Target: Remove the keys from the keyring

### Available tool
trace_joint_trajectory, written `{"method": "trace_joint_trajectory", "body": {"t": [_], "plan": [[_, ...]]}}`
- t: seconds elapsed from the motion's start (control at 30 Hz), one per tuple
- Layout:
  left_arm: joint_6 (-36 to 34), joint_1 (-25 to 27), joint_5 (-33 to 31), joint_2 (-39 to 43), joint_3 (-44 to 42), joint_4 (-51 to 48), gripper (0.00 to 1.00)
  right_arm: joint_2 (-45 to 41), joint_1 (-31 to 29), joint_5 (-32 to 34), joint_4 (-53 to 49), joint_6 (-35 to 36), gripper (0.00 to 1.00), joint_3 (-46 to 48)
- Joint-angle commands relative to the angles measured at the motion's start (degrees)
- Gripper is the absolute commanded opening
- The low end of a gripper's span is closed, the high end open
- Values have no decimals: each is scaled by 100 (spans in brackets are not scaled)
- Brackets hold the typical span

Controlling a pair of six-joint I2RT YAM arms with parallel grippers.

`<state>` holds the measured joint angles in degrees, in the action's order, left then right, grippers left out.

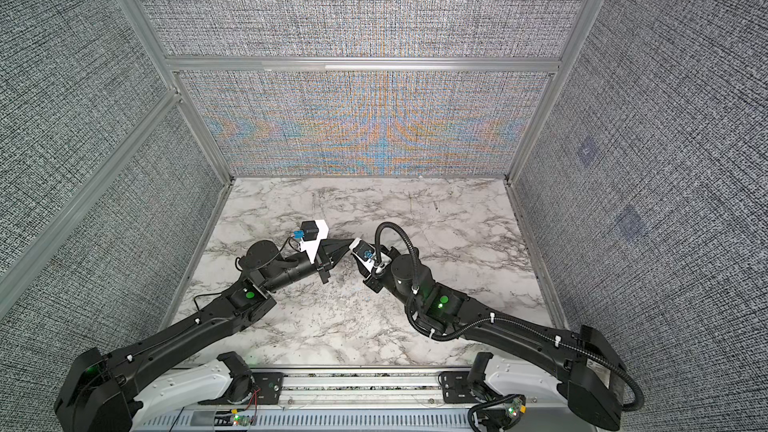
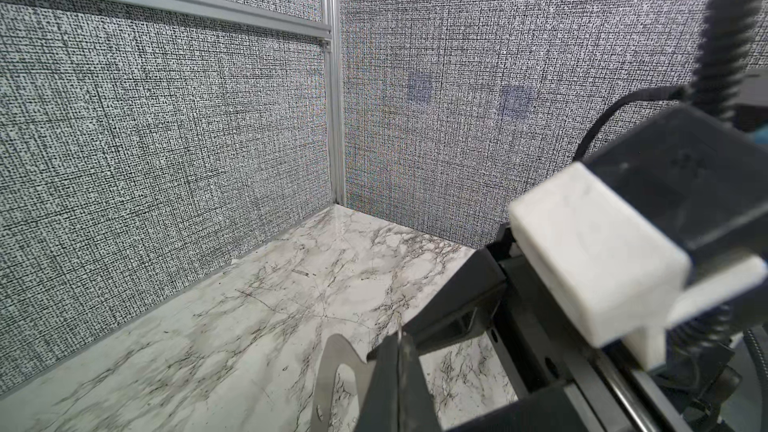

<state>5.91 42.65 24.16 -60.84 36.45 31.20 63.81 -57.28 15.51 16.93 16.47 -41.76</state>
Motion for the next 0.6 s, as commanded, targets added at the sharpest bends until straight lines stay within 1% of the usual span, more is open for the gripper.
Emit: {"method": "trace_joint_trajectory", "body": {"t": [0.0, 0.13, 0.27, 0.4, 0.57], "plan": [[-37, 6, 83, -32, 47, 222, 0, -17, 15, 113, 72, -99, 36, -51], [-46, 6, 98, -58, 73, 229, 0, -27, 32, -60, 78, -75, 30, -32], [-121, 6, 106, -55, 108, 135, 0, -32, 27, -86, 54, -38, 17, -9], [-215, 5, 95, -2, 135, 24, 0, -96, 47, -48, -43, 28, 8, 9], [-417, 0, 145, 11, 218, -278, 0, -221, 59, 34, -166, 119, 1, 8]]}}
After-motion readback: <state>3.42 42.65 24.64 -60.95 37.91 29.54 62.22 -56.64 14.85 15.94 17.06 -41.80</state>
